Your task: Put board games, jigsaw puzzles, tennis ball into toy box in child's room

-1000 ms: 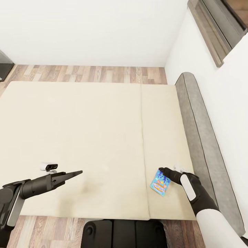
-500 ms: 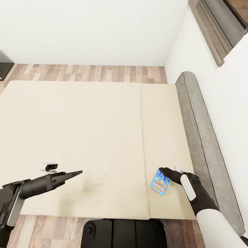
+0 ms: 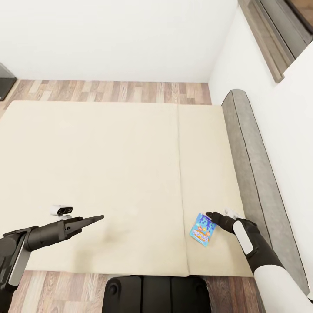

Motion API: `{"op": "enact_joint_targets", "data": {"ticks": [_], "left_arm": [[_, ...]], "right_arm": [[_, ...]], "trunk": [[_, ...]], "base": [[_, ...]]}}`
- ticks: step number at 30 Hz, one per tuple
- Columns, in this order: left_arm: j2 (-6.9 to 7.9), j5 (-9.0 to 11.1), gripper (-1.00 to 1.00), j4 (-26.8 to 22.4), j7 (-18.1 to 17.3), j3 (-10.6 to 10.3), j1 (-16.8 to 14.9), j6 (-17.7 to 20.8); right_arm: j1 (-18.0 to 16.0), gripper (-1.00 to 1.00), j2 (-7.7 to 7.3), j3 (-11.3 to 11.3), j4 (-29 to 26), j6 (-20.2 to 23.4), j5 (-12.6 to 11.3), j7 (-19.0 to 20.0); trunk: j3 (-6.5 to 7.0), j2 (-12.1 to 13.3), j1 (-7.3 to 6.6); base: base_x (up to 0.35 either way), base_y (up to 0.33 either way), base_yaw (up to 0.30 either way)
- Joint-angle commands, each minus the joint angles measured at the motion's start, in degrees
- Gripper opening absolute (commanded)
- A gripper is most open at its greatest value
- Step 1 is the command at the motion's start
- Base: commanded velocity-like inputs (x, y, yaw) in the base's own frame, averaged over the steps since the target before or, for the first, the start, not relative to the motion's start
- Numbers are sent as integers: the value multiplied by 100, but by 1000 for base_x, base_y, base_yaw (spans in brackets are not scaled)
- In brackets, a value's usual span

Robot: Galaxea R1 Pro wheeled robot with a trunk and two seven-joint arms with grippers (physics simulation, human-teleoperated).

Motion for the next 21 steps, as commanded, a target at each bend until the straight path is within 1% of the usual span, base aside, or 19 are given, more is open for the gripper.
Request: {"op": "enact_joint_targets", "data": {"ticks": [1, 11, 21], "left_arm": [[3, -4, 100, -2, -22, 0, -2, 60], [4, -4, 100, -2, -22, 0, -2, 62], [7, -4, 100, -2, -22, 0, -2, 62]], "right_arm": [[-1, 100, -1, -6, -7, 27, -45, -22], [7, 100, -1, -6, 2, 26, -51, -17], [9, 100, 1, -6, 12, 33, -58, -7]], "trunk": [[-9, -9, 3], [-58, -9, 3], [-142, -9, 3]], "base": [[0, 0, 0], [0, 0, 0], [0, 0, 0]]}}
